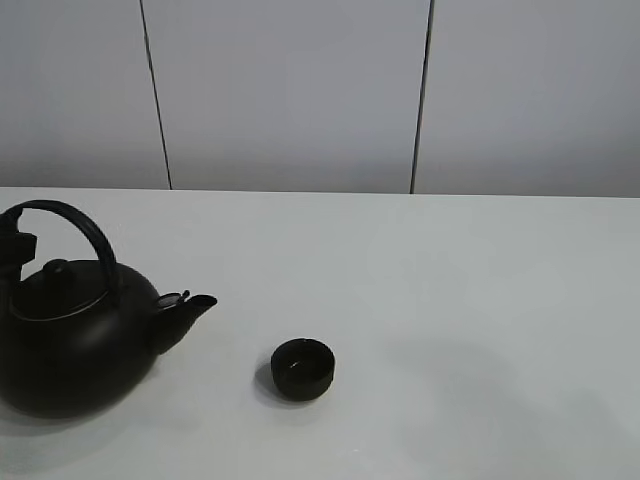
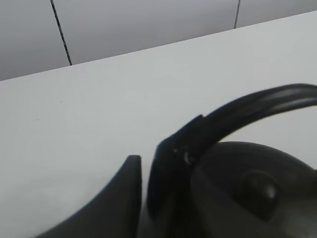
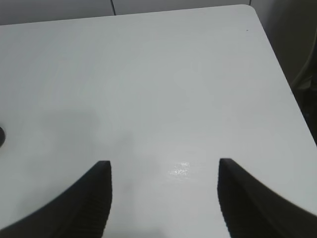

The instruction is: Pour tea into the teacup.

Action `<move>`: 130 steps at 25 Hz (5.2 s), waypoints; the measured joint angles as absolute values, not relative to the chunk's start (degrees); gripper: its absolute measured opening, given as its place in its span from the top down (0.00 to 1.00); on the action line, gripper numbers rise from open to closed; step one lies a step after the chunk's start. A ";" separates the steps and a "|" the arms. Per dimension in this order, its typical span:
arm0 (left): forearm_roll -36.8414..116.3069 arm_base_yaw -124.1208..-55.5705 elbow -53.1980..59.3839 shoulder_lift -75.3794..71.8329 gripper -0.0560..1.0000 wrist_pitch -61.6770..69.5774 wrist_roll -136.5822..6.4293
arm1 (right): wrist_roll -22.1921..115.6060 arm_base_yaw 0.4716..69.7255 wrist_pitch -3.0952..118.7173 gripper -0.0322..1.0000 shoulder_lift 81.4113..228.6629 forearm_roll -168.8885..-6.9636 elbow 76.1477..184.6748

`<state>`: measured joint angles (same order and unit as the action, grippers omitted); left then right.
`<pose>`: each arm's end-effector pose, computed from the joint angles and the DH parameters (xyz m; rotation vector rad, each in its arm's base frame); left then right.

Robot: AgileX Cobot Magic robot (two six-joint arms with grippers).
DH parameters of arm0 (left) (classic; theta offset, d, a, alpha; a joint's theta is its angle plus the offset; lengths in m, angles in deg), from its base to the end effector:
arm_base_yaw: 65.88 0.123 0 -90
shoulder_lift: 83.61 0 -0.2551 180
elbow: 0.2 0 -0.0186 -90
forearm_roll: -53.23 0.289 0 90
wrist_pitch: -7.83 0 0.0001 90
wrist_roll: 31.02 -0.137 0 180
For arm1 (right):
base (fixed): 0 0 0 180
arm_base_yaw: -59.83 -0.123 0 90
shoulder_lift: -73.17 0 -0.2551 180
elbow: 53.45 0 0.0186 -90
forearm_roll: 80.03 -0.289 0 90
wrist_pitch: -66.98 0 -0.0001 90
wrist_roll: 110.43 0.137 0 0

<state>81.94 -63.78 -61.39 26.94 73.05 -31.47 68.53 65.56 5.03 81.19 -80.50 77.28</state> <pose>0.2677 -0.0500 0.0373 0.4828 1.8203 -0.2459 0.0996 -0.0090 0.2634 0.0848 2.0800 -0.0622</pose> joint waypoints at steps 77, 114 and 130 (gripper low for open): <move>48.63 -94.18 -48.36 13.97 0.84 43.88 -43.24 | 68.53 65.56 5.08 0.55 81.19 -80.50 77.28; 50.05 -90.61 -54.99 13.97 0.84 54.47 -46.41 | 68.53 65.56 5.02 0.55 81.19 -80.50 77.28; 51.82 -90.61 -56.40 13.97 0.84 54.46 -47.95 | 68.53 65.56 5.02 0.55 81.19 -80.50 77.28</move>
